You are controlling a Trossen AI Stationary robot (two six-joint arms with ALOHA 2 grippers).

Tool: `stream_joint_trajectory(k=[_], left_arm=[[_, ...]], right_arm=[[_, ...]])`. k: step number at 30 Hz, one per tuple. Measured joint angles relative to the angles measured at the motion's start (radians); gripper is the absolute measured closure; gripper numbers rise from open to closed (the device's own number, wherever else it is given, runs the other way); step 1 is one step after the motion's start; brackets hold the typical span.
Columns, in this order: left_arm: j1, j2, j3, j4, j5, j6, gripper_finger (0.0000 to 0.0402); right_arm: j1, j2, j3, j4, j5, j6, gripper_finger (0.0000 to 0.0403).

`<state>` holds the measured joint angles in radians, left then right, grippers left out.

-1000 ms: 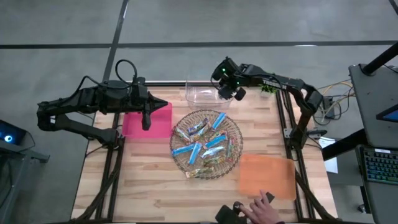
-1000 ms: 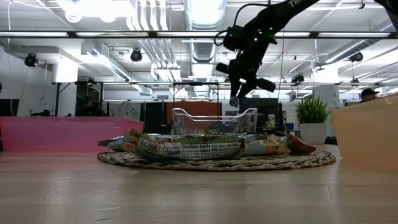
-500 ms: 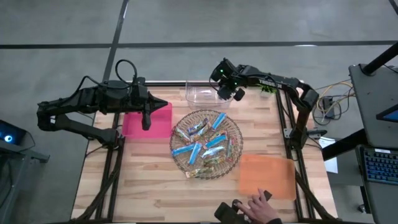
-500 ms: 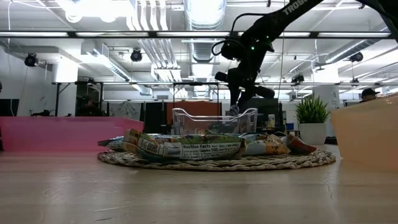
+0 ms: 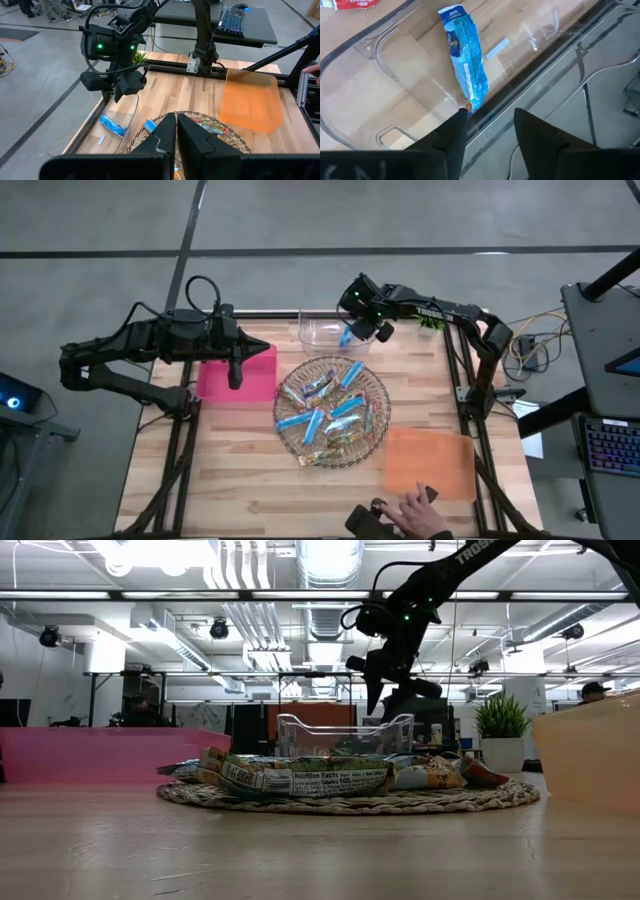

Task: Pick and place Granola Bars by type
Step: Put the blue granola bar into the transparent bin

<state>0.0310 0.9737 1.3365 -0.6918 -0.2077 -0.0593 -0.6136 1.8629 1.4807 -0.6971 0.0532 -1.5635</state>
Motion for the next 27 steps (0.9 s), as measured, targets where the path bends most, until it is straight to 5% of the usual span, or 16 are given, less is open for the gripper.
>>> stream_joint_trajectory(k=[7, 14, 21, 27], left_arm=[[0.000, 0.000, 0.000, 0.000, 0.000, 0.000, 0.0401], [0.000, 0.000, 0.000, 0.000, 0.000, 0.000, 0.0401], [0.000, 0.000, 0.000, 0.000, 0.000, 0.000, 0.0401], [0.000, 0.000, 0.000, 0.000, 0.000, 0.000, 0.0401]], right_arm=[[0.000, 0.000, 0.000, 0.000, 0.000, 0.000, 0.0242], [0.023, -0.005, 0.007, -0.002, 0.060, 0.012, 0.0312], [0.054, -0.009, 0.051, -0.003, 0.072, 0.218, 0.0388], [0.099, -0.033, 0.100, -0.009, 0.082, 0.367, 0.0394]])
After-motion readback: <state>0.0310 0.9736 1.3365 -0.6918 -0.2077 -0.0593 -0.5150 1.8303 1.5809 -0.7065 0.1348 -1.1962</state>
